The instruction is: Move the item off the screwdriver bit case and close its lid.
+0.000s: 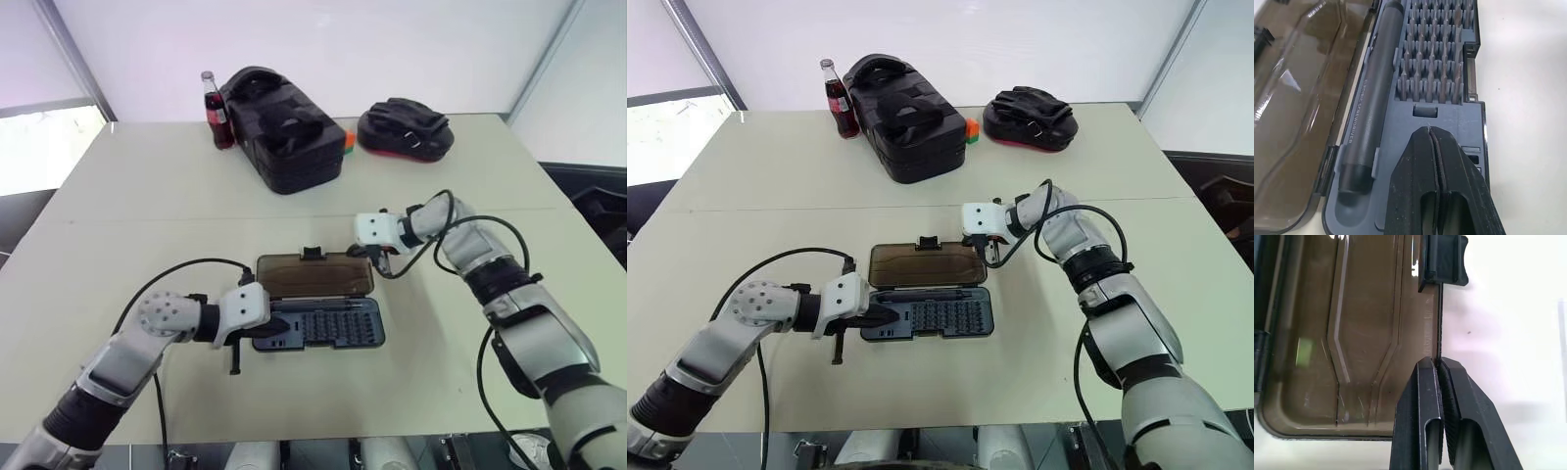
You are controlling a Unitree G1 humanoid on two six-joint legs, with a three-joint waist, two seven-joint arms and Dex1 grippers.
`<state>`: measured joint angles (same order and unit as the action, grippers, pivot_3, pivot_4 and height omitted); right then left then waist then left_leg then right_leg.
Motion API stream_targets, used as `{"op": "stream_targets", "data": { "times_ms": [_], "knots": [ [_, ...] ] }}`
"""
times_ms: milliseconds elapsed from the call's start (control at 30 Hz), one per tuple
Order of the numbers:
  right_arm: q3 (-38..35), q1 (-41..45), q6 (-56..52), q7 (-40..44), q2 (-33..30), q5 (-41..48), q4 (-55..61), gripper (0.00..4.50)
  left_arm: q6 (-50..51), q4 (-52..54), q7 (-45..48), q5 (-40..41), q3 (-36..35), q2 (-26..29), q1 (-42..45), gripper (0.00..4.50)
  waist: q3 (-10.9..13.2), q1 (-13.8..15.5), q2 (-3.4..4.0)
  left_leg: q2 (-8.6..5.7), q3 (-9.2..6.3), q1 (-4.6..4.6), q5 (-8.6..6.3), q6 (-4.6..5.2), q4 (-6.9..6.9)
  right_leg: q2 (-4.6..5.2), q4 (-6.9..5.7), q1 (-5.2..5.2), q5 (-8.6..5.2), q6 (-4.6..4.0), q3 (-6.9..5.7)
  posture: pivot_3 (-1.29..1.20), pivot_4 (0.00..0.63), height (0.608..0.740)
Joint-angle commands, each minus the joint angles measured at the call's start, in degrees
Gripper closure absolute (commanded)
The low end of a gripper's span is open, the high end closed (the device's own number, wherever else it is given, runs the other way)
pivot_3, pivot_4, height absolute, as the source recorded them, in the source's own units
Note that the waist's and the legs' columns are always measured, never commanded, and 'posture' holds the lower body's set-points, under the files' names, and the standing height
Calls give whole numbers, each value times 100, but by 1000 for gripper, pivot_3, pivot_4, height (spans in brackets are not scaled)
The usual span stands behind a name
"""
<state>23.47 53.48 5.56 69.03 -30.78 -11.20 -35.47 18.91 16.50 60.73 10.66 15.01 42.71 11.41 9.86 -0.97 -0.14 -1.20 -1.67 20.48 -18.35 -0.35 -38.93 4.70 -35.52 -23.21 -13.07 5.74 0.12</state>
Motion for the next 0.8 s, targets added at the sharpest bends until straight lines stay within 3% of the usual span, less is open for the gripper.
{"op": "stream_targets", "data": {
  "times_ms": [33, 433, 733, 800],
  "knots": [
    [-364, -54, -334, -52, -223, 157, 695, 4455, 78, -263, -28, -231, 182, 31, -77, 4500, 1, 2, 2, 0, 0, 0, 0, 0, 0, 0, 0, 0, 0, 0, 0, 0, 150, 740],
    [-634, -915, -1138, -6, -653, 444, 2482, 4455, -33, -146, -132, -223, 164, -81, -103, 4500, 5, 20, 6, 0, 0, 13, -1, 1, 1, 4, 13, -6, -1, -1, -1, 0, 150, 740],
    [-559, -783, -1125, -379, -519, 275, 2060, 4455, -120, -219, -167, -192, 116, -81, -94, 4500, 7, 14, 5, 1, 1, 13, -1, 0, 2, 3, 17, -7, -2, -2, -2, 0, 150, 740],
    [-586, -589, -1173, -408, -433, 316, 1896, 3893, -165, -253, -167, -209, 122, -70, -100, 4500, 8, 13, 7, 1, 1, 16, -1, 1, 2, 3, 17, -10, -2, -2, -2, 0, 150, 740]
  ]
}}
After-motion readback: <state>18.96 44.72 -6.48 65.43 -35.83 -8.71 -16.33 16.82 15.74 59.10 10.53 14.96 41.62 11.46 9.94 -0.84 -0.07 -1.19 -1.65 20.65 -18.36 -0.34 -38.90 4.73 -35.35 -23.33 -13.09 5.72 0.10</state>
